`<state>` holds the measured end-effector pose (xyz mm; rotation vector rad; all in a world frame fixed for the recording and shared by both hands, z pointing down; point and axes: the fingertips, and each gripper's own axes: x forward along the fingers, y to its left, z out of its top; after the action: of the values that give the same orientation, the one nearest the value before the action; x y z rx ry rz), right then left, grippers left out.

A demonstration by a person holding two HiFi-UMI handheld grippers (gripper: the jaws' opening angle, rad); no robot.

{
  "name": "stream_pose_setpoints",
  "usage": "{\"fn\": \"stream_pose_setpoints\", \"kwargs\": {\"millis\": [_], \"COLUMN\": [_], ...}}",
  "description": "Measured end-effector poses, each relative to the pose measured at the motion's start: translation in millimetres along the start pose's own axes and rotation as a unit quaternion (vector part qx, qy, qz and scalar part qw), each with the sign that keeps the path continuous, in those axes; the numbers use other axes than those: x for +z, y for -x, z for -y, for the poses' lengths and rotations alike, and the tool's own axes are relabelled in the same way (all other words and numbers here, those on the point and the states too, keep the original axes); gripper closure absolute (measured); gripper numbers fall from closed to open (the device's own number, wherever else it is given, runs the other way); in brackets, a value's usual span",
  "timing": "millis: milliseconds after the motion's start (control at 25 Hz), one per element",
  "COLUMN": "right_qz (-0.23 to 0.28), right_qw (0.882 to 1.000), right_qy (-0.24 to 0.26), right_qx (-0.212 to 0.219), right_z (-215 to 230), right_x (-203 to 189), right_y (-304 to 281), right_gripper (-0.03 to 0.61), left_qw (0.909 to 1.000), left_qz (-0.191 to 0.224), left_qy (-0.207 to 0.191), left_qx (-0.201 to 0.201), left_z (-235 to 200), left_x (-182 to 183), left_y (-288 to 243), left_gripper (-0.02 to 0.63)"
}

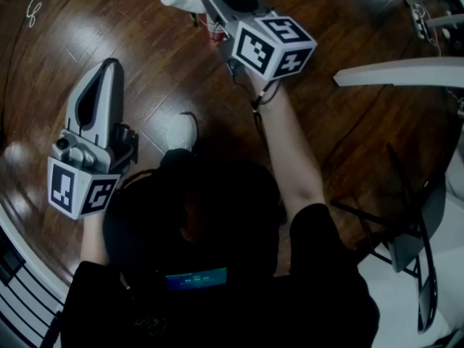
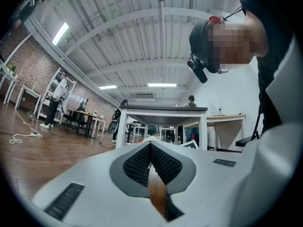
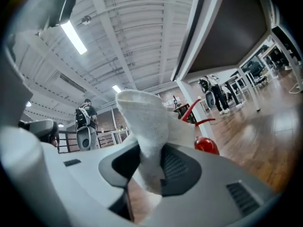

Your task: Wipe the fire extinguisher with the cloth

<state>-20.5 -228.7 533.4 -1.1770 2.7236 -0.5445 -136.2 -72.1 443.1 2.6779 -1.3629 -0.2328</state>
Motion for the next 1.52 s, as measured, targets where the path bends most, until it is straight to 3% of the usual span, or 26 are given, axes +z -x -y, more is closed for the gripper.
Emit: {"fn": "stream_pose_setpoints", "kwargs": {"millis": [280,480,1080,1520], "right_qz": [0.032,0.024,-0.084,-0.16], "right_qw": [0.999,0.999,0.996,0.979], "right_qy": [-0.003,-0.014,-0.033,-0.107], "right_qx": [0.016,0.016,-0.026,-0.068], "right_z": [-17,-16,15,57], "right_x": [36,32,-96,-187], "right_y": [-9,-31,-69,-65], "right_gripper": [0.439,0.439,0.44,0.44], "left_qw": [1.0,1.0,0.9999,0.9997], "left_qz": [-0.003,-0.005,-0.007,-0.013], "left_qy": [-0.002,-0.003,0.004,0.001], "left_qx": [0.004,0.006,0.013,0.019], "left_z": [-3,-6,-22,-26], "left_x": [-1,-1,-5,-7], "left_y": [0,0,5,7], "left_gripper": [0.612,0.611,0.611,0.611]}}
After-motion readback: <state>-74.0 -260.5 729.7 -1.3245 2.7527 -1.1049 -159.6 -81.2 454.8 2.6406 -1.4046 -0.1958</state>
